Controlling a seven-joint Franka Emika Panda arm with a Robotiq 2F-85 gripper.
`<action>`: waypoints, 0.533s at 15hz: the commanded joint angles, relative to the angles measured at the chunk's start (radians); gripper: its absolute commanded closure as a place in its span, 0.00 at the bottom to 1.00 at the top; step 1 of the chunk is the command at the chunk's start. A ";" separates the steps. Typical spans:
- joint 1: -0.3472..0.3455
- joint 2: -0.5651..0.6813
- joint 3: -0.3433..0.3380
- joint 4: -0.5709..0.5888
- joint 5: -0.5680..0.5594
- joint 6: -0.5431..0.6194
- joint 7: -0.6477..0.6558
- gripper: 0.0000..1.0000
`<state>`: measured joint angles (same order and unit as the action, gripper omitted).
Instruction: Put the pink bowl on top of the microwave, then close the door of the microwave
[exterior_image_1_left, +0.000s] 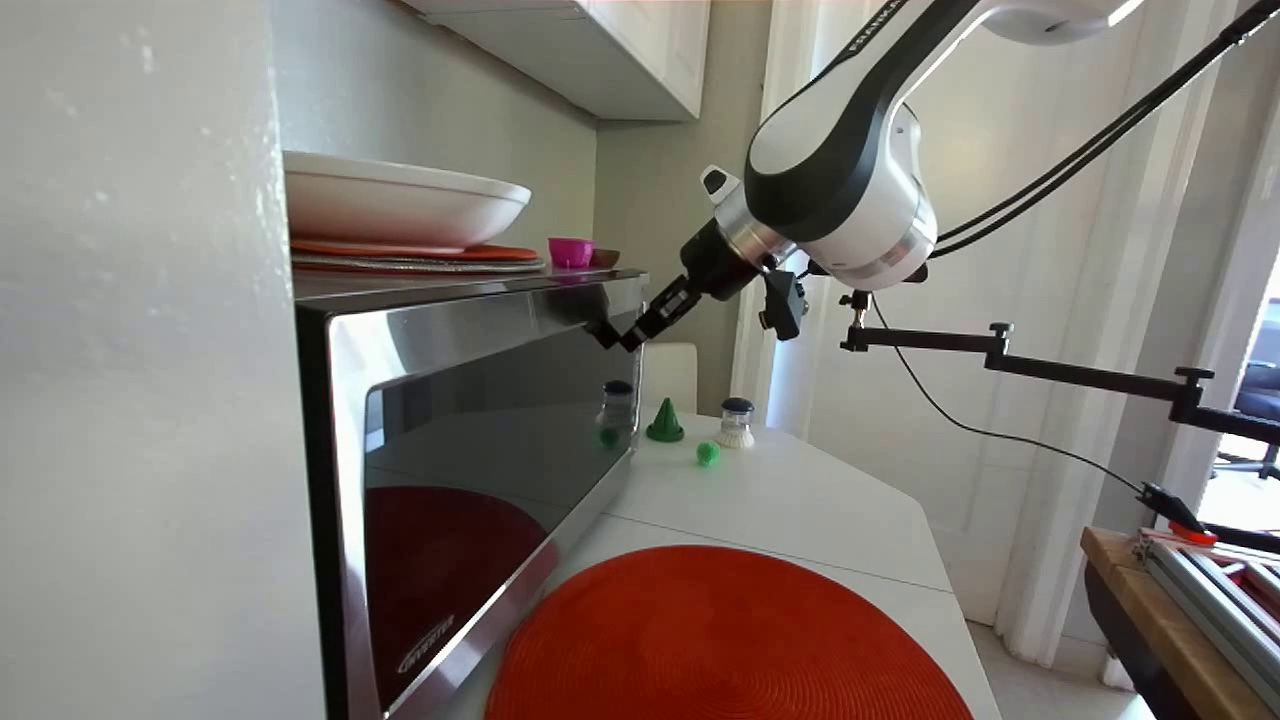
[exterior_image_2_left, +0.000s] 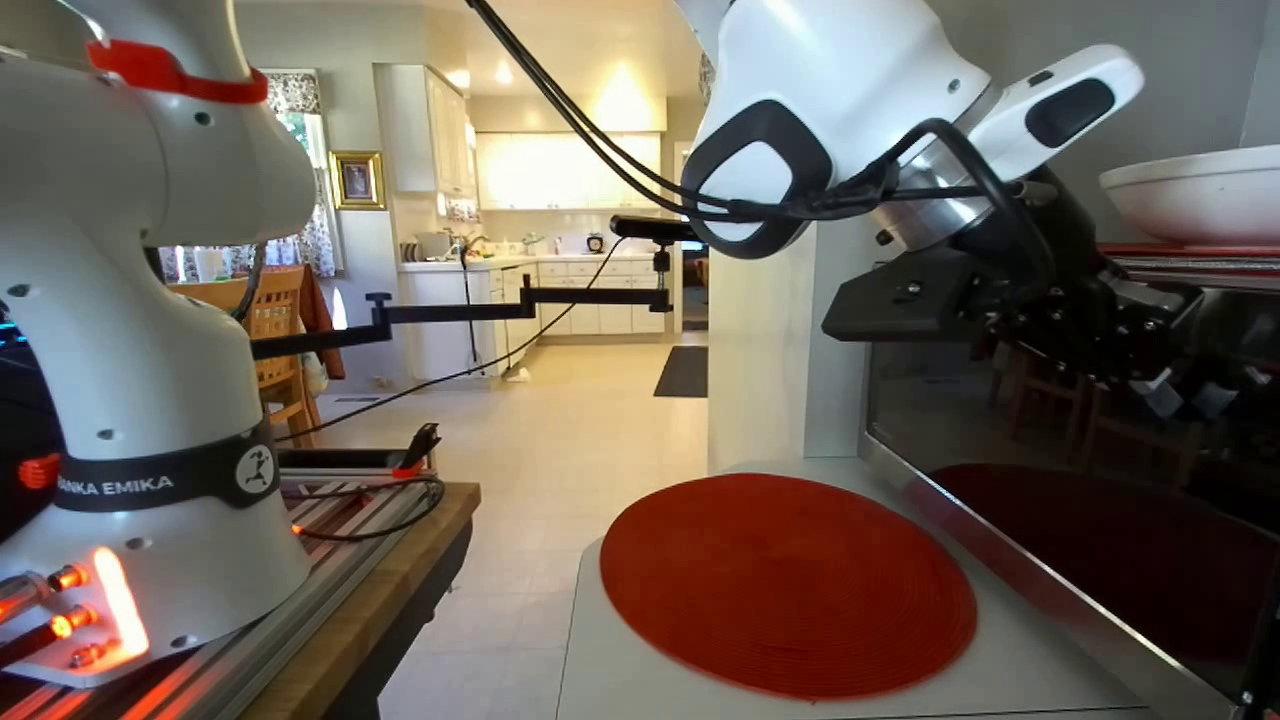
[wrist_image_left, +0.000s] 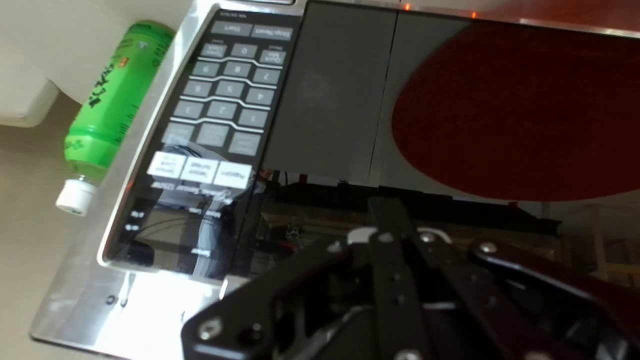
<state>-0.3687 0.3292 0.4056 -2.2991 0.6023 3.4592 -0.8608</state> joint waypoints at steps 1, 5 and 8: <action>-0.012 -0.108 -0.001 -0.034 0.075 -0.201 0.005 1.00; -0.076 -0.147 0.074 -0.074 0.038 -0.201 0.016 1.00; -0.101 -0.169 0.102 -0.092 0.026 -0.201 0.023 1.00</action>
<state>-0.3686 0.3283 0.4053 -2.2996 0.6023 3.4579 -0.8608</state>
